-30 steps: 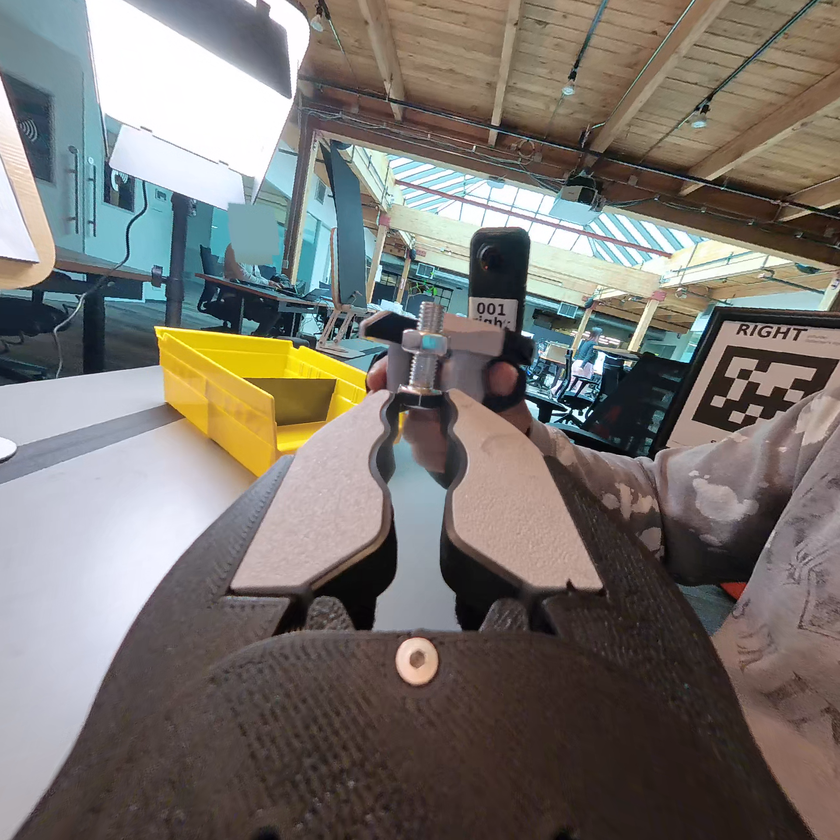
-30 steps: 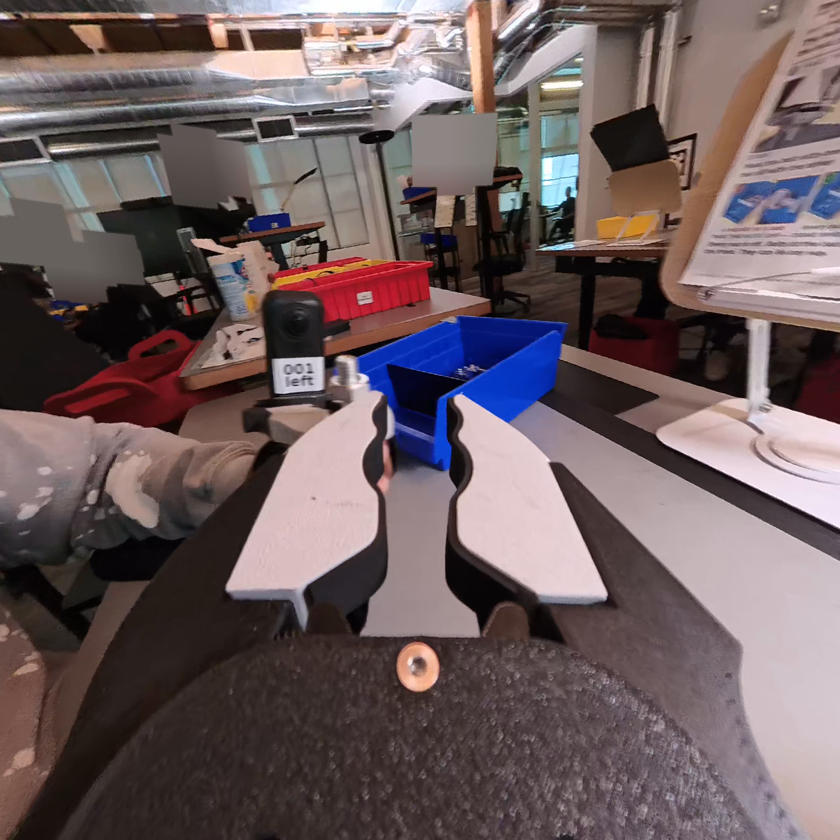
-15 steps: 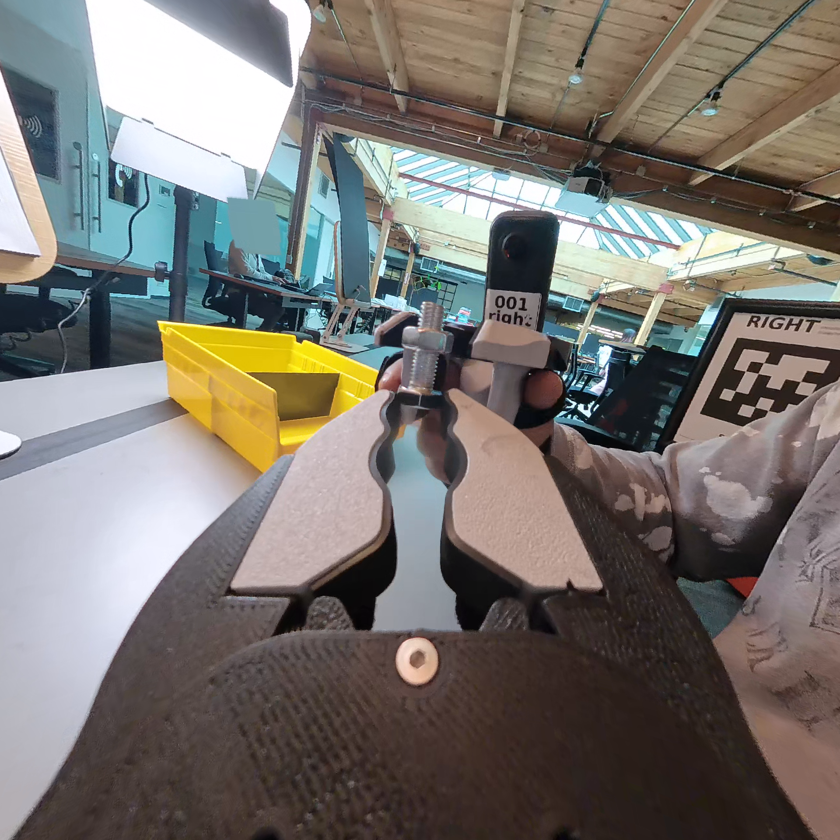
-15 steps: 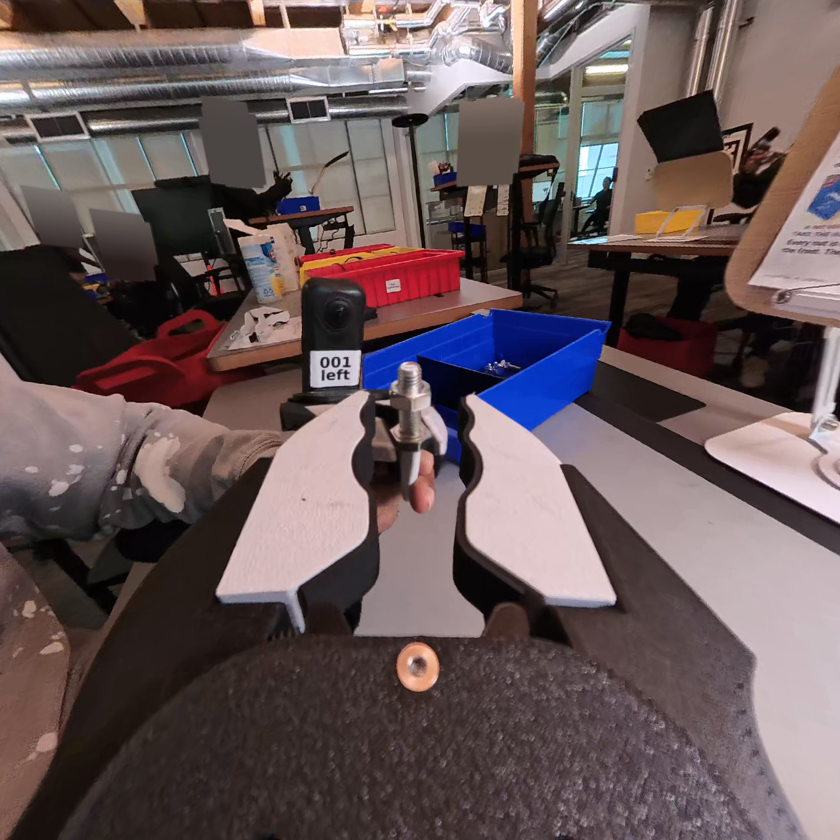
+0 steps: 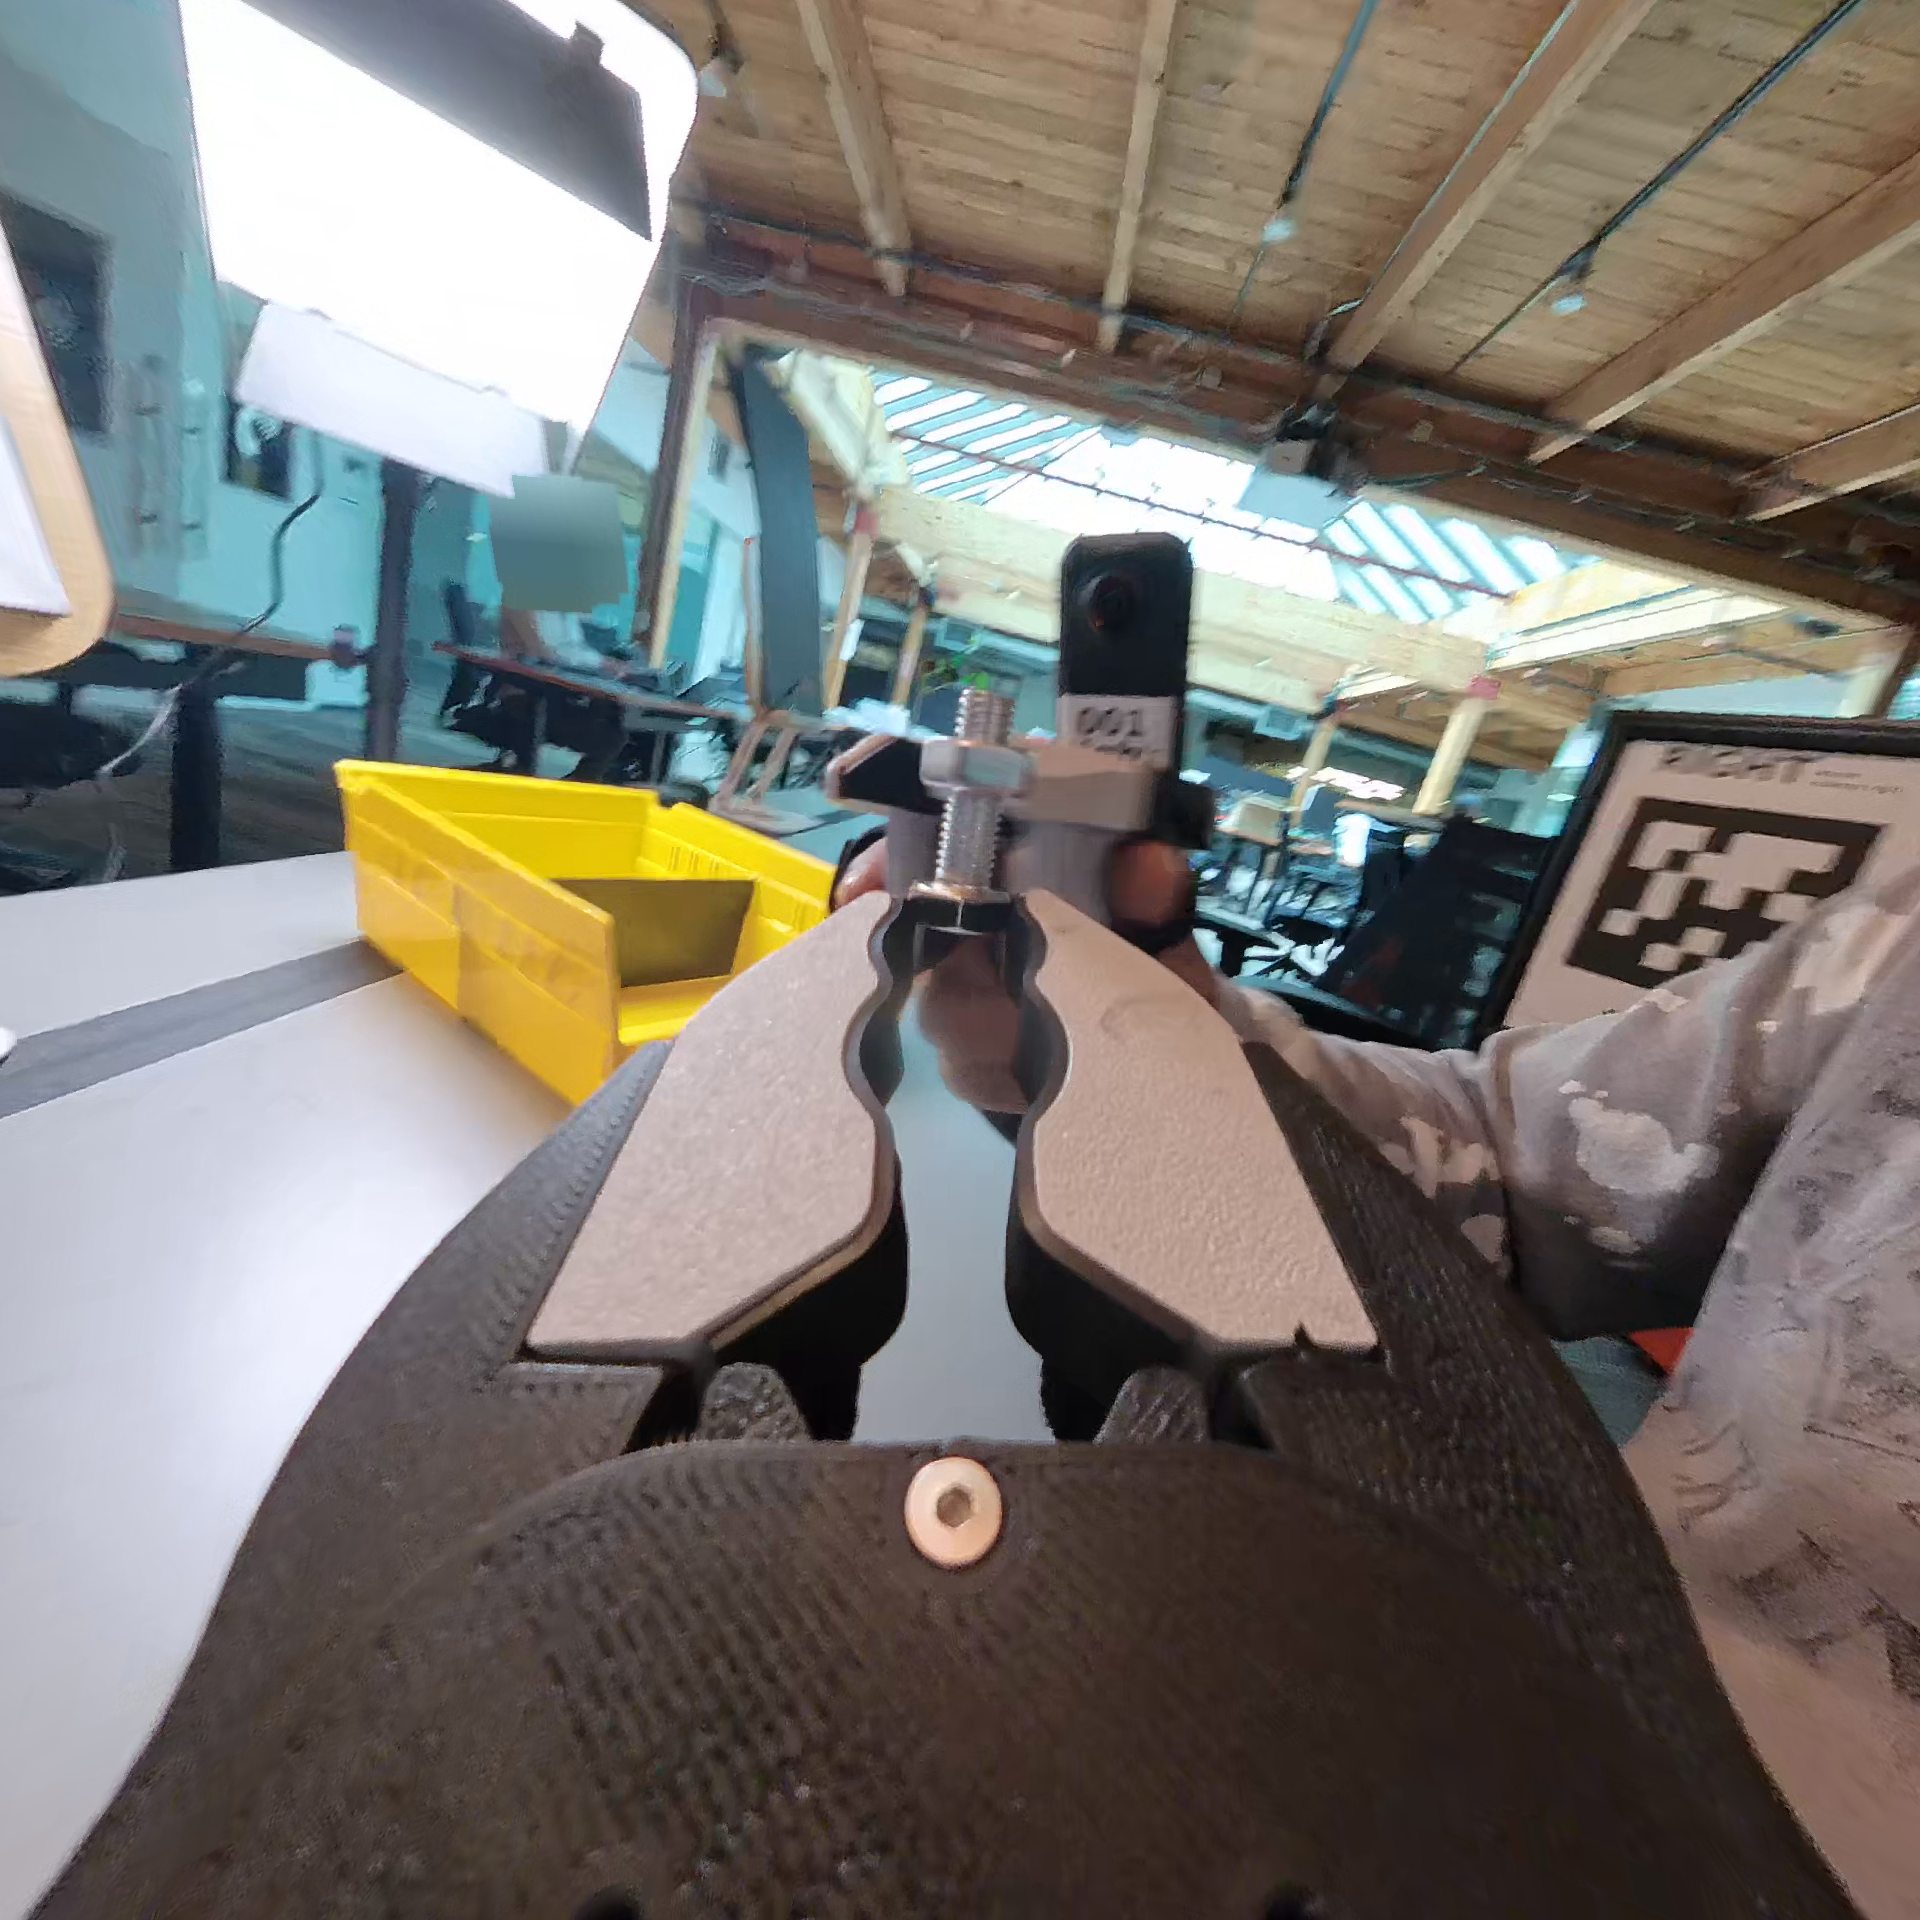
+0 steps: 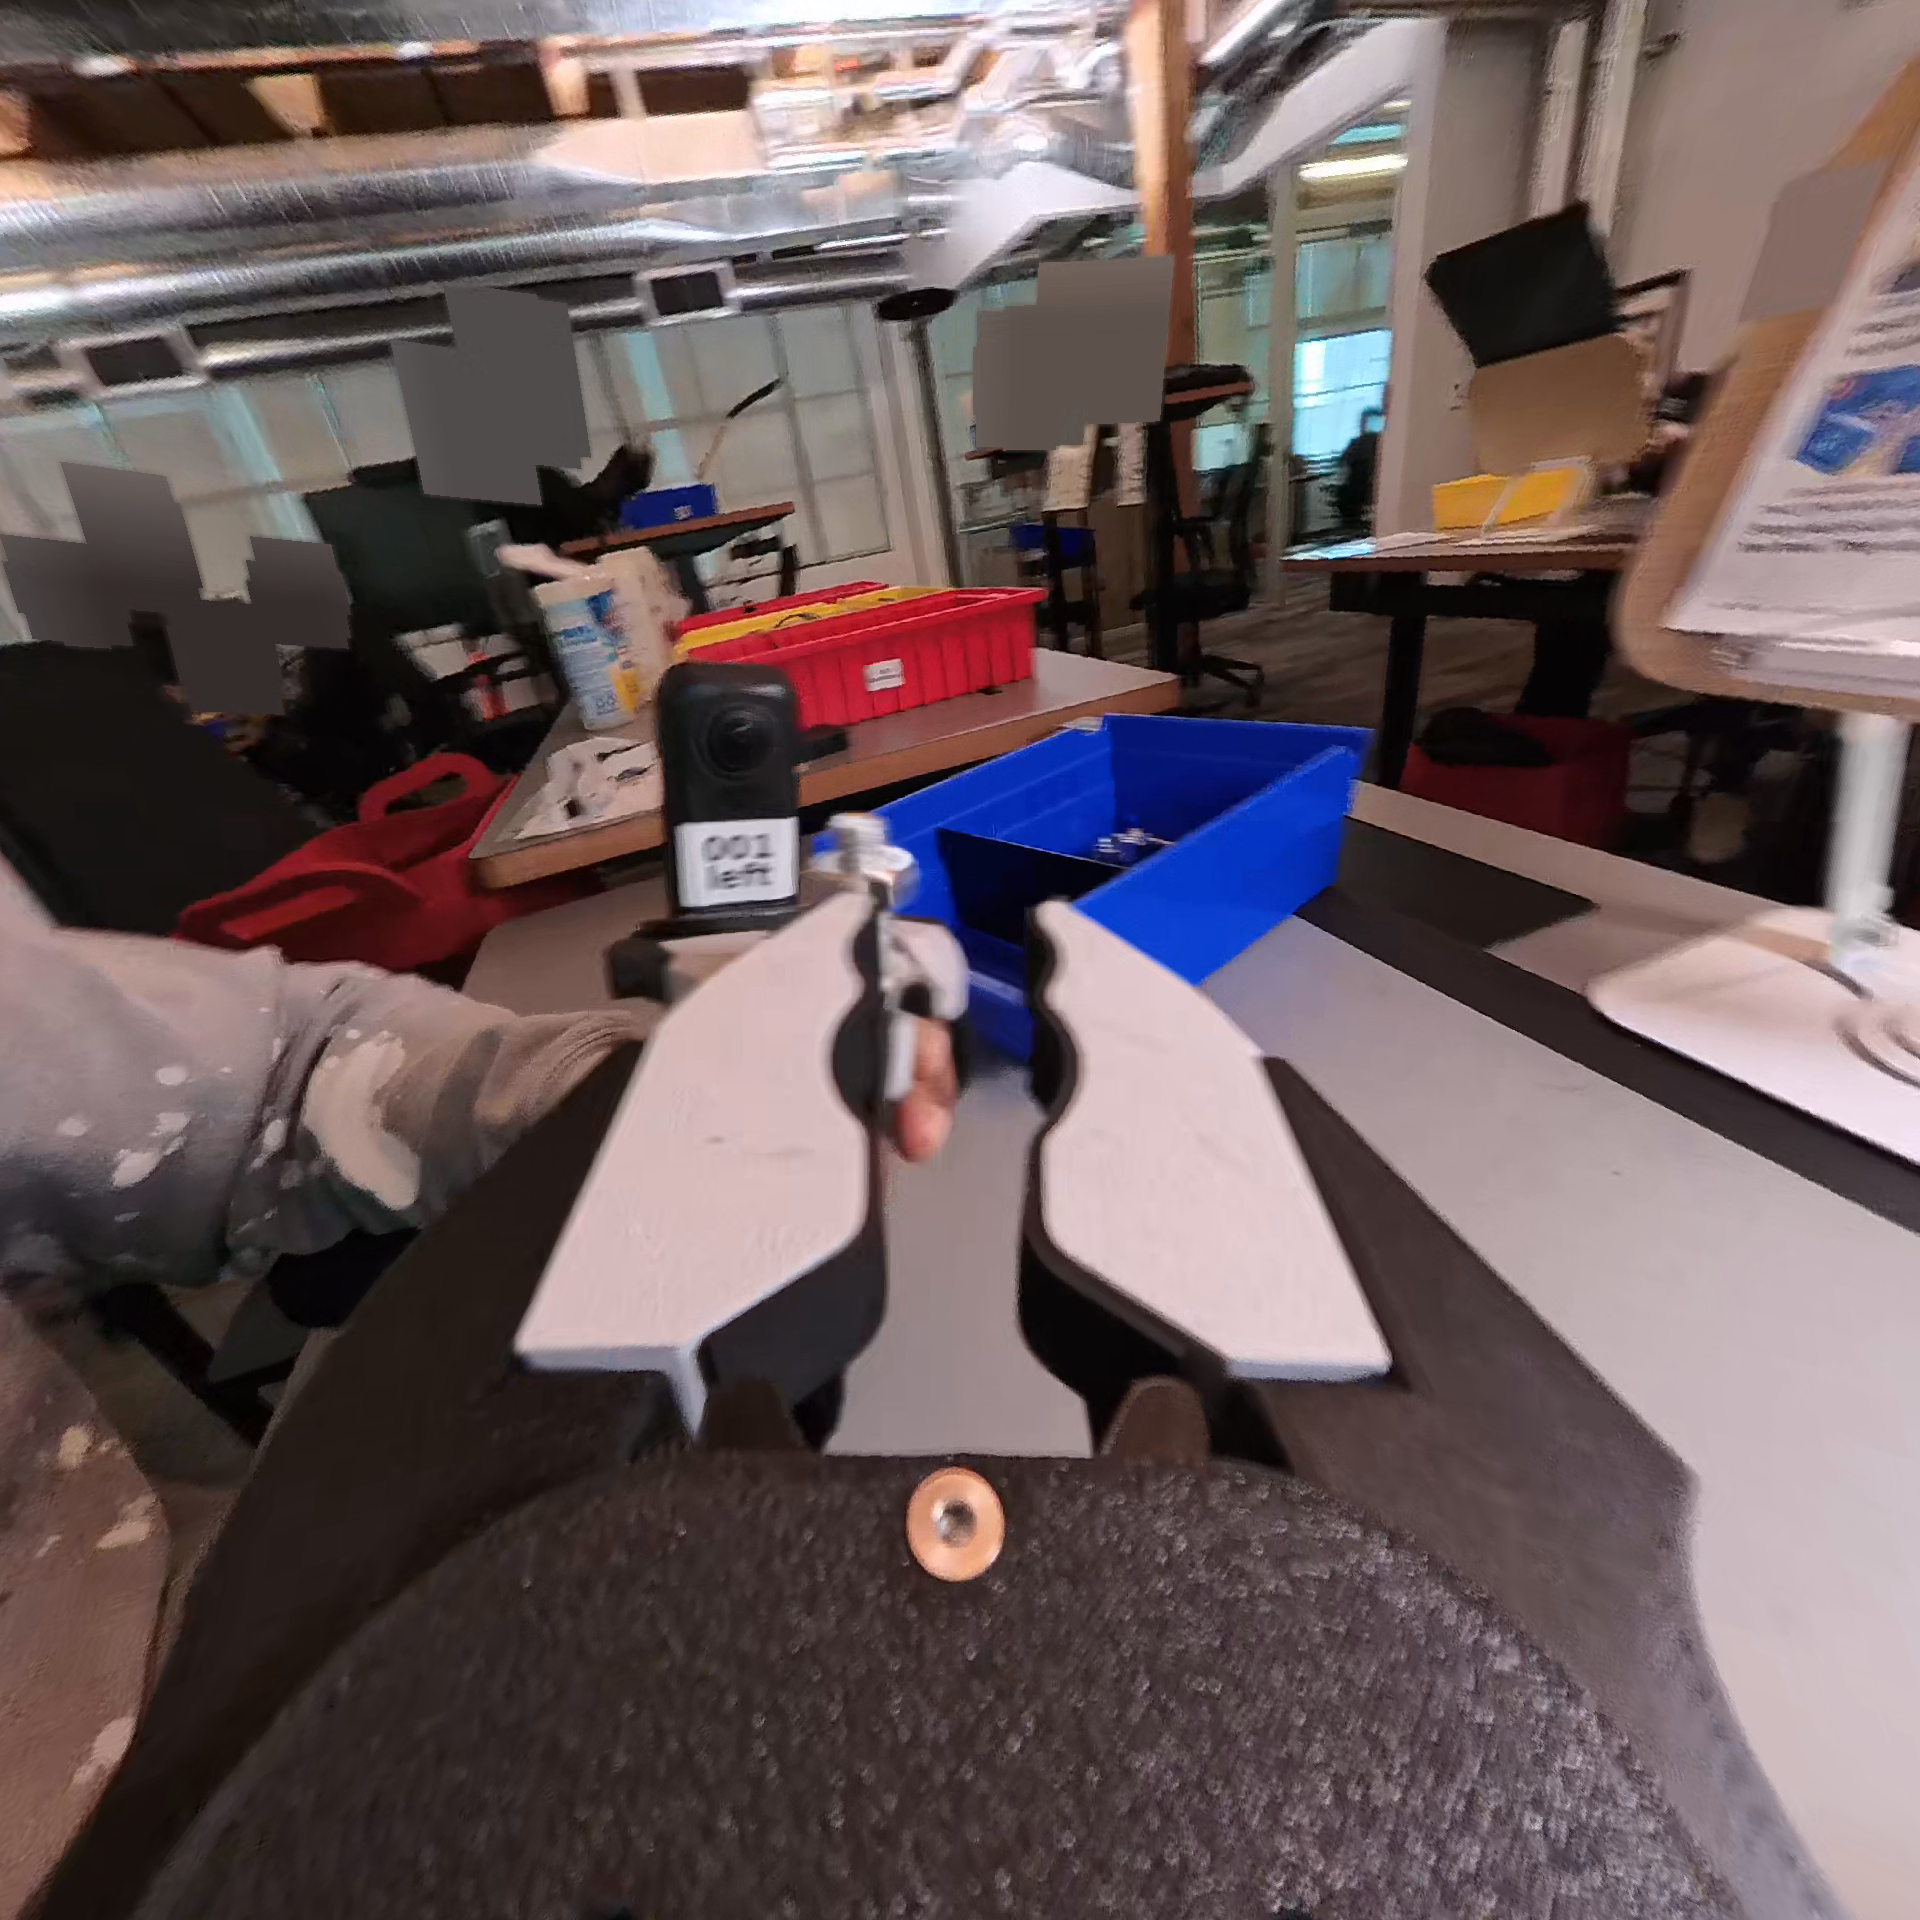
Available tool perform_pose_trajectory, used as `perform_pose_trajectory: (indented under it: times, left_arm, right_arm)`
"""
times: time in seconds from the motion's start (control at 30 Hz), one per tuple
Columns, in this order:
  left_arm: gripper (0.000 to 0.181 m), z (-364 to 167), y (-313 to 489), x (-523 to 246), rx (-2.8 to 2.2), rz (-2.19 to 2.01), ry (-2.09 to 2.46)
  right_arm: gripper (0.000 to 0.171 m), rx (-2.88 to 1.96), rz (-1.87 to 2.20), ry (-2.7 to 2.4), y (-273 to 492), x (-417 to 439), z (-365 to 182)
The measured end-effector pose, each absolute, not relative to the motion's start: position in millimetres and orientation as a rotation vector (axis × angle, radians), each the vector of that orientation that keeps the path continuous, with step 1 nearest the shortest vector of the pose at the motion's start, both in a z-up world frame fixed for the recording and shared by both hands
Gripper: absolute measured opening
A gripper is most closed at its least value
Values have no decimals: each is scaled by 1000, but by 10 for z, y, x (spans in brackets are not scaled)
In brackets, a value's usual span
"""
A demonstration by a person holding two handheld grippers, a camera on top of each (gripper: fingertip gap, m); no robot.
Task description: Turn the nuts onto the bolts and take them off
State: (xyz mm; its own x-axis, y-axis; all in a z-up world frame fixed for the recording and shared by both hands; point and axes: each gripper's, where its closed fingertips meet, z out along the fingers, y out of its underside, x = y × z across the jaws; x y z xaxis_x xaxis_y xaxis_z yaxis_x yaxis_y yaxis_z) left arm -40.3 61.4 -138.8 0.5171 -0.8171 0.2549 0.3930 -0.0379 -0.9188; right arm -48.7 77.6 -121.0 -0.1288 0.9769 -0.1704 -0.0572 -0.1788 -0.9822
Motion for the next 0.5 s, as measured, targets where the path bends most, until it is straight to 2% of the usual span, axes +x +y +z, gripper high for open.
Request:
perform_pose_trajectory:
  times: [0.03, 0.13, 0.23, 0.37, 0.4, 0.43, 0.5]
  left_arm:
    - [17, -1364, 600, -414, -1253, -1037, 428]
    - [18, -1380, 623, -419, -1270, -1003, 429]
    - [18, -1442, 651, -394, -1292, -999, 425]
    - [18, -1428, 631, -367, -1290, -995, 436]
    - [18, -1401, 626, -401, -1270, -1016, 421]
    - [18, -1368, 608, -429, -1247, -1037, 415]
    - [18, -1357, 625, -460, -1251, -1014, 406]
  right_arm:
    - [14, -1252, 1440, -1094, 916, -446, -1201]
    - [24, -1239, 1446, -1085, 990, -375, -1165]
    - [33, -1196, 1452, -1159, 753, -465, -1166]
    - [35, -1207, 1442, -1193, 708, -525, -1239]
    - [31, -1218, 1474, -1186, 739, -501, -1234]
    - [14, -1246, 1469, -1130, 850, -469, -1226]
    - [17, -1234, 1454, -1085, 980, -403, -1210]
